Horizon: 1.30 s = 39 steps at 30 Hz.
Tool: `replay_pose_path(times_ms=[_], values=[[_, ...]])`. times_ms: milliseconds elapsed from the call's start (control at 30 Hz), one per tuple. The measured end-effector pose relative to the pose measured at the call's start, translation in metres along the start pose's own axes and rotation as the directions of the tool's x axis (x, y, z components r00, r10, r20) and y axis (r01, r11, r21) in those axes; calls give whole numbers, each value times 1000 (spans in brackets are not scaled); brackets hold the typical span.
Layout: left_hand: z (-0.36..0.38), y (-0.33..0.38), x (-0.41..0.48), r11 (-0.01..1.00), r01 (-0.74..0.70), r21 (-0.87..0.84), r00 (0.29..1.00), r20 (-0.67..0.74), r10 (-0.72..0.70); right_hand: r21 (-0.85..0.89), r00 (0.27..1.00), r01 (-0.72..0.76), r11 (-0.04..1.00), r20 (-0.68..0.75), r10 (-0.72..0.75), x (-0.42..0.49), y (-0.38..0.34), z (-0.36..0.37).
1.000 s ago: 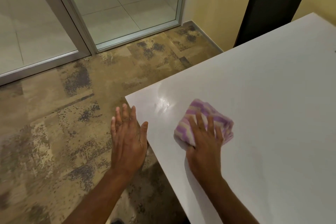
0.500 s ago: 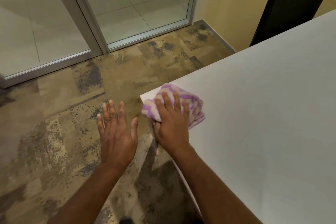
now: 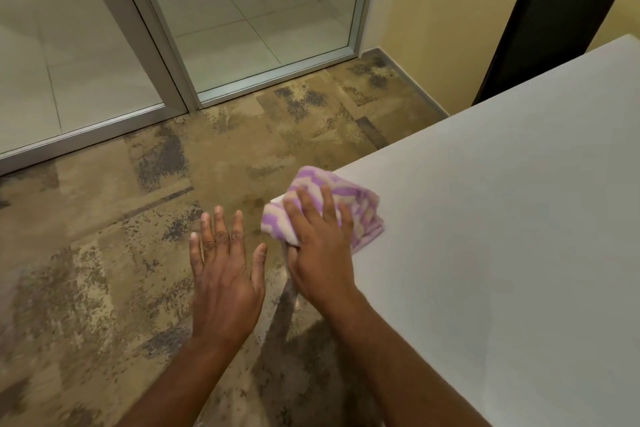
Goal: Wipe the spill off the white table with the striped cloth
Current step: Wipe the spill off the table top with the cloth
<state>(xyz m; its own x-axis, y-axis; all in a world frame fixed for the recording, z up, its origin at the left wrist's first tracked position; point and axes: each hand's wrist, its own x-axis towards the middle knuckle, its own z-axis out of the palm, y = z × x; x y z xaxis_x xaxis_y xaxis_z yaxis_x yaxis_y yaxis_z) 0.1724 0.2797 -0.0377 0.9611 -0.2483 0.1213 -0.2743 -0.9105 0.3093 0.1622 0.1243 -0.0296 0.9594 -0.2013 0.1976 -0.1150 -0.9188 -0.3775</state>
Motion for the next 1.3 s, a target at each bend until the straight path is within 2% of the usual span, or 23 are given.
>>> replay_pose_path(times_ms=[100,200,267,400,500,633,700,767,833,900,967,1067,1133,1233,1300], values=[[3,0,8,1000,-28,11,1000,10,28,6,995,-103,995,20,103,42,18,-3],[2,3,17,998,-58,24,998,13,58,12,955,-289,957,-67,289,61,61,-21],[2,6,20,997,-71,11,997,18,70,-22,931,-360,933,-78,357,48,88,-33],[7,17,21,996,-85,-39,995,48,87,-43,925,-362,931,-139,353,-18,85,-38],[11,24,23,992,-119,-45,990,72,122,-30,958,-266,964,-121,261,-46,58,-27],[16,26,24,986,-159,-49,983,85,163,-33,991,-107,994,-88,104,-6,50,-14],[19,26,24,984,-170,-44,980,94,174,-17,996,-75,997,-44,74,25,56,-10],[20,26,22,986,-163,-46,981,97,167,-20,989,-133,991,-65,131,54,70,-13],[19,28,21,987,-155,-51,982,101,159,-1,961,-254,967,-114,252,75,94,-22],[18,29,21,986,-162,-44,981,105,165,4,928,-353,936,-130,350,77,119,-31],[18,32,20,984,-174,-29,979,106,176,-10,918,-372,928,-149,367,55,128,-37],[21,34,20,986,-166,-7,979,117,166,-22,940,-298,954,-182,289,-3,108,-35],[22,34,21,986,-166,15,980,113,164,-51,978,-163,985,-139,154,-31,81,-26],[24,34,20,984,-174,27,979,109,170,-68,995,46,997,-86,-52,-17,57,-15],[26,33,20,985,-172,31,980,110,168,-27,996,55,998,-70,-57,18,57,-11]])
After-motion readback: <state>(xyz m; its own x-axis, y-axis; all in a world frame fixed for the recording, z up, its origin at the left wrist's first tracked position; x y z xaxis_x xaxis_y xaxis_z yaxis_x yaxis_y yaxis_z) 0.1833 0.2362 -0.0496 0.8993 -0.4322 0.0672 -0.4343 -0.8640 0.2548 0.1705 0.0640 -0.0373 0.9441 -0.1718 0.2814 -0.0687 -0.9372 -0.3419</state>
